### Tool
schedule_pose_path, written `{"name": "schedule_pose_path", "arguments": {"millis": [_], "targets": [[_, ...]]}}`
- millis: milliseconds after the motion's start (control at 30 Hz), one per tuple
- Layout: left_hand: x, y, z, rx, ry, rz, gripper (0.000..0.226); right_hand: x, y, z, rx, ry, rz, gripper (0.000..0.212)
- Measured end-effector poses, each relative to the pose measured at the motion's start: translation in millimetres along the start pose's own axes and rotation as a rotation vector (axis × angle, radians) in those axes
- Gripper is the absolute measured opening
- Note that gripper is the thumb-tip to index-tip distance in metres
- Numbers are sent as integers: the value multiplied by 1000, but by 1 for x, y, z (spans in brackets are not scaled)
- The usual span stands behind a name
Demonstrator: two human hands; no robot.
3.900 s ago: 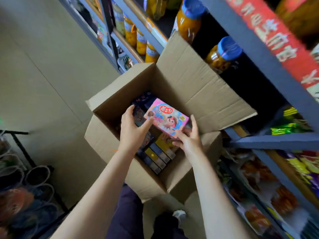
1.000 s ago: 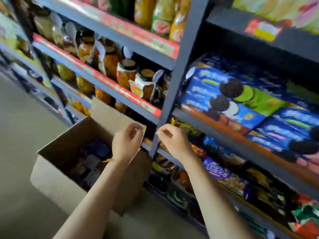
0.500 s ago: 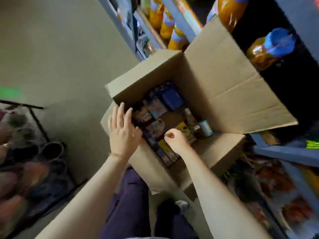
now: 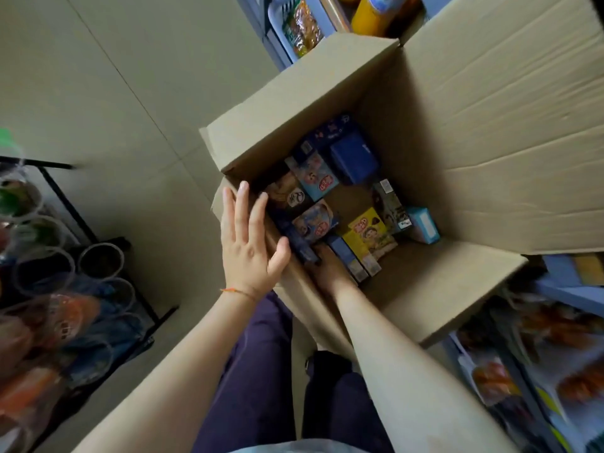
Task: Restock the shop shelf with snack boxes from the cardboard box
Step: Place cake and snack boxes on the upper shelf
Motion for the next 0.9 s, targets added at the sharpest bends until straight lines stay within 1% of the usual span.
{"name": "schedule_pose_path", "arguments": {"millis": [67,167,233,300,367,467,533,600,633,700,733,767,800,833,900], "targets": [[-2,0,1,-5,5,2,66,-2,1,1,28,43,107,43],[-2,-1,1,-2,0,9,65,-8,4,-1,25,87,280,42],[1,-1,0,2,-8,11,64,-10,14,0,85,80,281,38],[7,1,0,-5,9,-9,62,-12,28,8,166,64,162,34],[13,3,0,-17,85,-39,59,-16,46,23,254,78,0,30],[31,5,1,-33,181,-93,50,-22,81,52,390,104,-160,29],[49,8,-3,-44,219,-65,49,-20,103,70,462,119,-308,27],[72,12,-11,-68,295,102,51,-14,126,92,508,122,-499,24],[83,16,-15,-70,376,239,55,-11,136,105,529,121,-588,22],[110,24,-24,-73,595,549,67,-1,153,135,546,124,-754,23],[126,25,-29,-102,683,691,72,4,161,151,546,130,-840,27],[145,26,-32,-156,734,823,72,9,167,166,552,146,-916,30],[166,25,-34,-226,738,932,67,16,174,182,569,165,-964,31],[188,24,-35,-291,702,1007,60,24,182,201,597,191,-991,31],[235,30,-30,-371,579,1070,38,44,194,241,640,276,-1050,29]]}}
Point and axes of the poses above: each hand's wrist, its own z-axis away from the middle knuckle, its own y-axis out of the back of the hand, x = y × z, the point moved 4 cm from there along -z, towards the middle knuckle, and after that the axes turned 9 degrees about z, right-handed, at the moved point
